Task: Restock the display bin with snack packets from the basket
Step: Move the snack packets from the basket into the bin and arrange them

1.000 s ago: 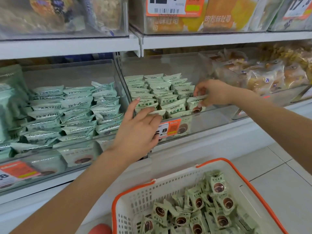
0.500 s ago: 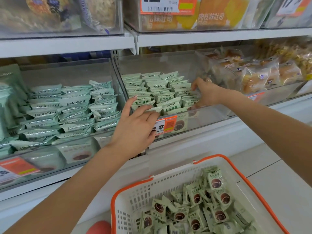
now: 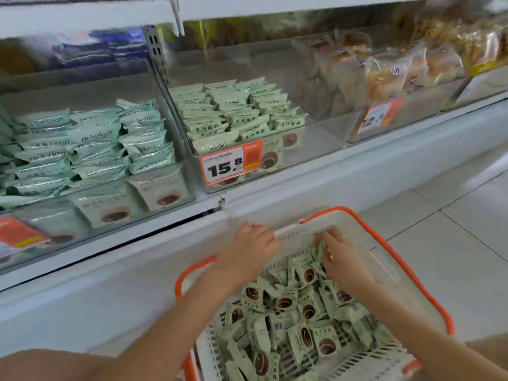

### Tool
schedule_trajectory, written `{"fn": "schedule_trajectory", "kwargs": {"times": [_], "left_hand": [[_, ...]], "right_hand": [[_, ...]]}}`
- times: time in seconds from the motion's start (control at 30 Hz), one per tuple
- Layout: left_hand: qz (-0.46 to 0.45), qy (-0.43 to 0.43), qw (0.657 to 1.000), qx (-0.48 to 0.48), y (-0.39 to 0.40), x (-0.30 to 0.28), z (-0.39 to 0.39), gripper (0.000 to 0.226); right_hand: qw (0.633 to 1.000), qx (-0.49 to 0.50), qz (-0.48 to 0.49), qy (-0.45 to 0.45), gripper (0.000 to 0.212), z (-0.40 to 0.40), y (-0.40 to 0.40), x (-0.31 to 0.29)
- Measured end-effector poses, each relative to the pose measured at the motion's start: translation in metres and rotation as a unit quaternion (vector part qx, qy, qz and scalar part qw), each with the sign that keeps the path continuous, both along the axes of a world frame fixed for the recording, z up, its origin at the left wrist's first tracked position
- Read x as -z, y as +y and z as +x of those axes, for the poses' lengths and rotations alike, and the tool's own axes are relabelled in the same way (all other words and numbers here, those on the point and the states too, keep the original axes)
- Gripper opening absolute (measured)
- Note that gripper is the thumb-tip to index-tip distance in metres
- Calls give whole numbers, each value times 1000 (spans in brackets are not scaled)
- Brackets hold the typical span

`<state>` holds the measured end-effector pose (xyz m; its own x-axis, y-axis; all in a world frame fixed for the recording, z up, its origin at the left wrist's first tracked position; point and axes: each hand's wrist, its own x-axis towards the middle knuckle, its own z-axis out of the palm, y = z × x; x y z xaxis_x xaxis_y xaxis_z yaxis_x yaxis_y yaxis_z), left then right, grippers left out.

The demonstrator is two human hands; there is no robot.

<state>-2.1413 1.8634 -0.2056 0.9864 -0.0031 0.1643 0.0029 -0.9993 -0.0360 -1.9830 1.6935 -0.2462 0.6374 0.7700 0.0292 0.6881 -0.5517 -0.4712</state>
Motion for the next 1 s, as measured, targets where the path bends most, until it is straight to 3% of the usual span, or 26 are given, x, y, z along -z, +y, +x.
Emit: {"fn": "schedule_trajectory", "kwargs": {"times": [0.03,0.13,0.23,0.33,0.43,0.53,0.6,0.63,0.67,0.7,0.73,0.77,0.8,0.83,0.93,1.0], "left_hand": [[-34,70,996,-42,-6,22,-7,41],[-158,160,959,-170,-22,71,-34,33],[-201,239,930,-193,-30,104,-60,26],[-224,269,915,-200,-31,125,-74,25],[-237,312,894,-217,-28,133,-80,22],[-316,320,849,-276,-23,136,-81,26],[-446,287,768,-359,-21,134,-78,47],[-539,267,688,-406,-20,132,-76,62],[-649,241,574,-438,-19,127,-72,75],[-741,217,454,-445,-18,123,-68,80],[-805,198,362,-428,-17,117,-65,73],[-840,182,312,-404,-17,110,-62,59],[-861,167,295,-380,-18,102,-59,46],[-870,151,301,-360,-20,95,-58,39],[-884,114,344,-296,-25,74,-57,33],[-892,94,354,-263,-26,56,-58,35]], "right_hand": [[998,1,-53,25,31,-8,-4,21],[976,-9,-186,116,41,-32,-7,65],[929,-54,-278,240,53,-63,2,96],[885,-13,-287,368,69,-103,16,121],[907,-7,-307,289,74,-135,26,147],[928,82,-267,248,50,-150,33,156],[924,138,-198,297,43,-153,33,146],[923,147,-159,317,45,-153,31,138],[928,143,-111,327,45,-152,27,126],[937,123,-55,322,42,-152,23,112],[947,92,2,309,38,-150,18,98],[953,59,51,293,38,-149,13,85],[955,31,80,283,43,-146,9,77],[957,5,95,275,50,-142,5,69],[960,-32,110,254,62,-130,-3,45],[944,-8,177,278,66,-127,-7,26]]}}
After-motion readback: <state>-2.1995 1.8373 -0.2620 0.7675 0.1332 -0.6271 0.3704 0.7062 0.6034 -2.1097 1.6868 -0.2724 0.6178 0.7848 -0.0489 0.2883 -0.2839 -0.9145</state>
